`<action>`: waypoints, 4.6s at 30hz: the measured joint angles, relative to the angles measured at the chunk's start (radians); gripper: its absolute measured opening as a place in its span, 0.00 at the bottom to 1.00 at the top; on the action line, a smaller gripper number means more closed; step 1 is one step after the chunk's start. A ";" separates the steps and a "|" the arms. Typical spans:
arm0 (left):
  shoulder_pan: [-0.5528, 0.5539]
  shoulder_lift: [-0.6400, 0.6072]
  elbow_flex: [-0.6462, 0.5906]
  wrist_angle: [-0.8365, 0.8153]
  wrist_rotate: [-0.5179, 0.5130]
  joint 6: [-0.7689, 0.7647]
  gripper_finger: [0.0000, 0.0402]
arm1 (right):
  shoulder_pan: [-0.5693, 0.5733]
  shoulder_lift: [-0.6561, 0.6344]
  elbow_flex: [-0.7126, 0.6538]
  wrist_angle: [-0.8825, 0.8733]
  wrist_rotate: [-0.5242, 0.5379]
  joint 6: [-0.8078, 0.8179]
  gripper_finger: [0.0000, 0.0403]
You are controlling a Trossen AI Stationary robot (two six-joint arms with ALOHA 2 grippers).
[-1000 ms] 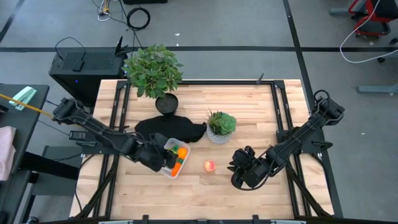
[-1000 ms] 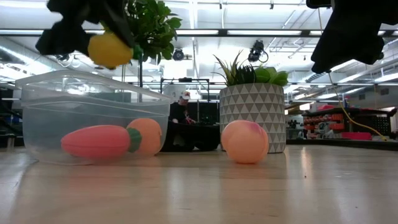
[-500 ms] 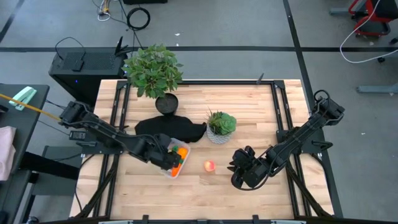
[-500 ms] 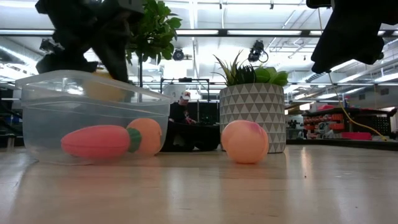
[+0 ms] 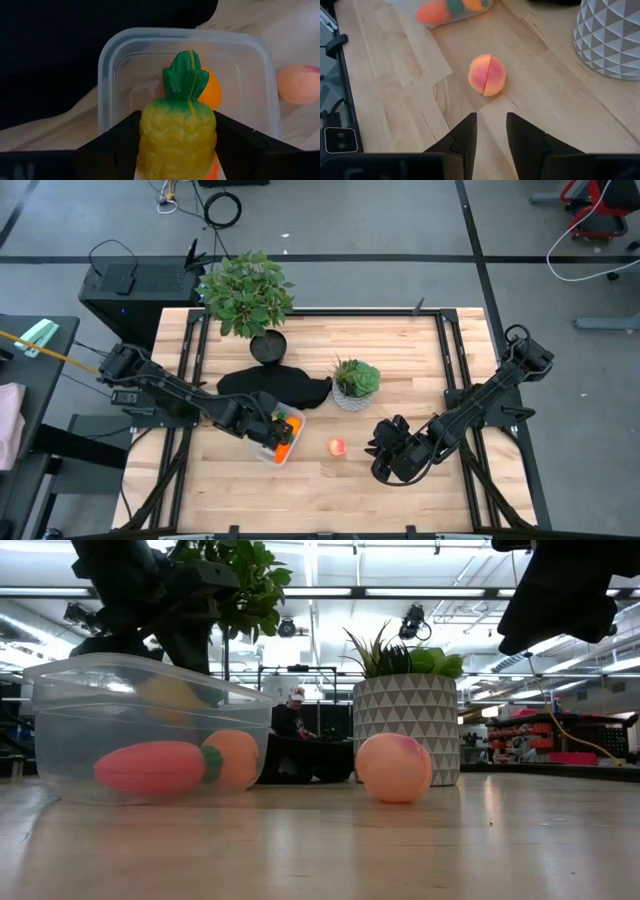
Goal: Pick and placing Produce into tupperware
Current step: Put the pineapple into the transparent bin, then put the peach into the transparent bin
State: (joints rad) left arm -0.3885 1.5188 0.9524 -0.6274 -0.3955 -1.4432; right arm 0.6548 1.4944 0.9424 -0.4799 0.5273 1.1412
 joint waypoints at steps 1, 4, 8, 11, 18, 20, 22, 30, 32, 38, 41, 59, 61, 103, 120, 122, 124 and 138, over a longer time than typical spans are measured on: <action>0.000 0.000 0.000 0.000 0.000 0.001 0.55 | 0.000 0.000 0.000 0.000 0.000 0.000 0.28; 0.000 0.000 0.000 0.014 0.000 0.019 0.56 | 0.000 0.000 0.000 0.000 0.000 0.000 0.28; 0.000 0.000 0.000 0.036 -0.007 0.048 0.61 | 0.000 0.000 0.000 -0.001 0.001 0.000 0.28; 0.000 0.000 0.000 0.058 -0.016 0.081 0.65 | 0.000 0.000 0.000 0.000 0.004 0.000 0.28; 0.000 0.000 0.000 0.093 -0.019 0.121 0.69 | 0.000 0.000 0.000 0.000 0.004 0.000 0.28; 0.000 0.000 0.000 0.093 -0.019 0.115 0.69 | 0.000 0.000 0.000 0.000 0.004 -0.001 0.28; 0.000 0.000 0.000 0.096 -0.023 0.116 0.68 | 0.000 0.000 0.000 0.000 0.004 -0.005 0.28; -0.051 -0.041 0.078 0.186 -0.218 0.290 0.60 | 0.003 0.000 0.000 0.000 -0.004 -0.011 0.28; -0.074 -0.042 0.135 0.208 -0.255 0.390 0.58 | 0.008 0.000 0.000 -0.001 -0.009 -0.011 0.28; -0.160 -0.042 0.268 0.350 -0.286 0.673 0.55 | 0.001 0.000 0.000 0.040 -0.014 -0.004 0.29; -0.184 -0.042 0.298 0.351 -0.338 0.705 0.55 | -0.021 0.016 0.000 0.154 -0.051 -0.084 0.33; -0.224 -0.042 0.306 0.308 -0.353 0.643 0.49 | -0.194 0.352 0.545 -0.386 -0.214 -0.143 0.45; -0.236 -0.042 0.306 0.313 -0.353 0.642 0.49 | -0.206 0.388 0.590 -0.383 -0.240 -0.165 0.46; -0.687 -0.298 0.305 0.434 -0.371 0.831 0.46 | -0.335 0.594 0.622 -0.388 -0.477 0.109 0.69; -0.704 -0.298 0.305 0.427 -0.371 0.852 0.44 | -0.335 0.622 0.621 -0.359 -0.478 0.113 0.58; -0.704 -0.298 0.305 0.427 -0.371 0.854 0.44 | -0.328 0.616 0.623 -0.338 -0.495 0.113 0.57; -0.704 -0.298 0.305 0.426 -0.371 0.854 0.43 | -0.313 0.608 0.642 -0.338 -0.498 0.107 0.58; -0.704 -0.300 0.305 0.436 -0.371 0.888 0.43 | -0.303 0.618 1.016 -0.083 -0.253 -0.159 0.59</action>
State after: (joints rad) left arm -1.0927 1.2187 1.2573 -0.1912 -0.7666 -0.5551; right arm 0.3514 2.1123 1.9585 -0.5632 0.2746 0.9819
